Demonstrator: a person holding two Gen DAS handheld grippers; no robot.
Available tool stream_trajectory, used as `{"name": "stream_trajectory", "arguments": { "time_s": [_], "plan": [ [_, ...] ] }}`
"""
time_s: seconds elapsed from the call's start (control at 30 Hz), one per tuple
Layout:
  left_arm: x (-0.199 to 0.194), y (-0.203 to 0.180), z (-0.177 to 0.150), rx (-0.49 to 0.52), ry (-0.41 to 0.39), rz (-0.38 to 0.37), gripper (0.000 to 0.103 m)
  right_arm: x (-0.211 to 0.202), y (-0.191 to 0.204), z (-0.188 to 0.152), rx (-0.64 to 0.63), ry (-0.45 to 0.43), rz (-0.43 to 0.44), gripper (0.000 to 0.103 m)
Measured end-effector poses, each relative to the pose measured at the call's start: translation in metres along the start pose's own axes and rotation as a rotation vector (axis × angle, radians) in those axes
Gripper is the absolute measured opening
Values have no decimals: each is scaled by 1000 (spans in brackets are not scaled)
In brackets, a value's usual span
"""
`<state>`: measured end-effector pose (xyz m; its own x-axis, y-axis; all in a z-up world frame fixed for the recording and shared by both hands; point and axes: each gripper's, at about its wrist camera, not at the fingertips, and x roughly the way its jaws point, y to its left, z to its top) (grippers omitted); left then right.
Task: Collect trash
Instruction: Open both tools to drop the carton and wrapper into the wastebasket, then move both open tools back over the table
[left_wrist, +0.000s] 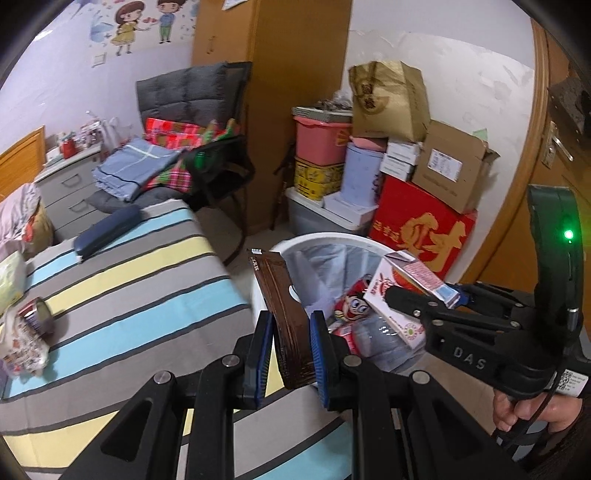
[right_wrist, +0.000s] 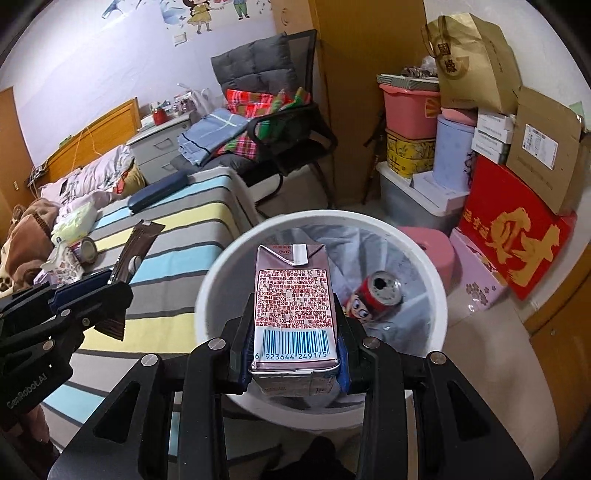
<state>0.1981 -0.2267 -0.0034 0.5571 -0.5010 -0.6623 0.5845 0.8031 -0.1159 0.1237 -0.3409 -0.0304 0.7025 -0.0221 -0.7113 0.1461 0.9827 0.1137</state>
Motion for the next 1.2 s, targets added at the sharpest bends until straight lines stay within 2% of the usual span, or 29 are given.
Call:
{"name": "stream_trajectory", "arguments": {
  "time_s": [0.53, 0.6, 0.67, 0.7, 0.73, 1.2],
  "plan": [
    [51, -27, 4, 12, 77, -63, 23, 23, -40, -1, 47, 64, -46, 35],
    [53, -26, 4, 8, 82, -61, 32, 24, -41, -2, 47, 67, -52, 37],
    [53, -24, 3, -3, 81, -57, 51, 24, -43, -2, 53, 62, -62, 47],
    [52, -23, 2, -5, 79, -55, 53, 22, -44, -3, 57, 56, -58, 57],
    [51, -22, 2, -7, 76, -54, 54, 22, -45, -3, 60, 54, -53, 61],
    [24, -9, -1, -36, 36, -33, 54, 14, -37, -3, 65, 32, -53, 61]
  ]
}}
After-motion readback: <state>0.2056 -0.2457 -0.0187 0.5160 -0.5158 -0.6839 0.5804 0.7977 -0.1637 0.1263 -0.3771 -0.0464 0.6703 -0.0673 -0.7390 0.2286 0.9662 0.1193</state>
